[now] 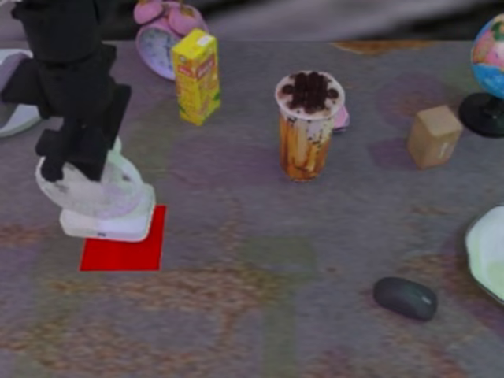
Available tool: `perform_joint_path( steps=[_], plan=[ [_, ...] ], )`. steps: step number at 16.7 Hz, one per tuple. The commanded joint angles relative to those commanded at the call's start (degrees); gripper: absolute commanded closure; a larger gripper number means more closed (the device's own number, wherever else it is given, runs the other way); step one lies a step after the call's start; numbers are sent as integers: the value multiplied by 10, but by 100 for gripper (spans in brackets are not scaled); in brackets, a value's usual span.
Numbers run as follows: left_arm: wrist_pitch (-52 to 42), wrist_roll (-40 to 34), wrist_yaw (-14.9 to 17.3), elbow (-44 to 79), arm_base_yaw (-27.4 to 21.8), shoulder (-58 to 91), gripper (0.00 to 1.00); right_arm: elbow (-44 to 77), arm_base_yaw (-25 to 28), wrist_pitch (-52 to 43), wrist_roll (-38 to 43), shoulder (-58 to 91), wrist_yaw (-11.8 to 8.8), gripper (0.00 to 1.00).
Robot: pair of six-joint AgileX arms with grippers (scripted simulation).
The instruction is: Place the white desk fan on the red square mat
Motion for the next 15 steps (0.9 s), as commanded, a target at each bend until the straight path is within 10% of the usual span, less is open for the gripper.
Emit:
perform_joint_path(
  steps=[15],
  plan=[
    [89, -43, 10, -75, 14, -4, 100, 0, 0, 0, 0, 0, 0, 0]
  ],
)
